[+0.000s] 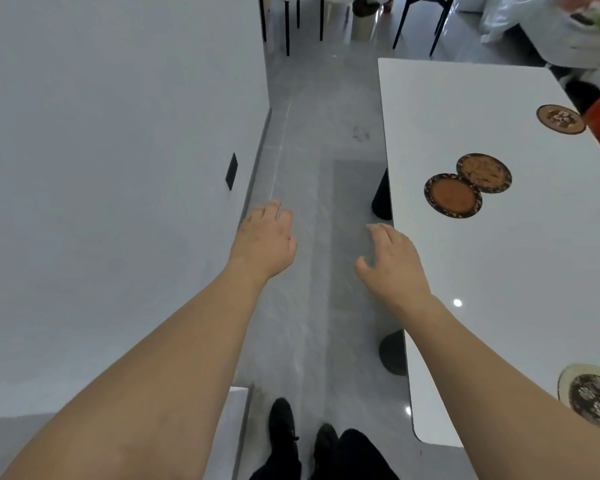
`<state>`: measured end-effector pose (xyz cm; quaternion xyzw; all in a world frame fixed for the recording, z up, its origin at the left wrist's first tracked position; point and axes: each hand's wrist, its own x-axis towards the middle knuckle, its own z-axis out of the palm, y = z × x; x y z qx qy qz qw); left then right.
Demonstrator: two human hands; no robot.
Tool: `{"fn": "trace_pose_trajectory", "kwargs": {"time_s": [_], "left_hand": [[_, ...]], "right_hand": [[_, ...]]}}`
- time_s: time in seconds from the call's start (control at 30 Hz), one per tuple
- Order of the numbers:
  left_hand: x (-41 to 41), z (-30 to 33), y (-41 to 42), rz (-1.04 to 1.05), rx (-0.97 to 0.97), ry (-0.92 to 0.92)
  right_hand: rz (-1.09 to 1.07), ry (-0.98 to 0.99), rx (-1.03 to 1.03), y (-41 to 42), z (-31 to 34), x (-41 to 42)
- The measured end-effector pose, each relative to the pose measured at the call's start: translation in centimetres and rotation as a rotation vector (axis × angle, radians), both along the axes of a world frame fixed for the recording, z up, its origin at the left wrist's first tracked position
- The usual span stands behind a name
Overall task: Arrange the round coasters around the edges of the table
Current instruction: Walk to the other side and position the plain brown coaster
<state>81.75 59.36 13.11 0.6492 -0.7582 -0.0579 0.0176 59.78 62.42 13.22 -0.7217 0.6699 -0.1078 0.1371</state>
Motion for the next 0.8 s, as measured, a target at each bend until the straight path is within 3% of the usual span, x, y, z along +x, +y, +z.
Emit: {"fn": "trace_pose_trajectory", "kwargs": {"time_s": [0.53,0.8], "left_hand": [[-2.4,-1.8,-15.9,-0.058,0.049,0.012],[-5.9,-2.6,-25.3,-0.249,0.068,0.021]], "right_hand": [[-0.074,-0.018,0.061,-14.0,-2.7,-1.2],[-0.287,-0.046,0.101,-19.2,-3.0,-3.7]]}}
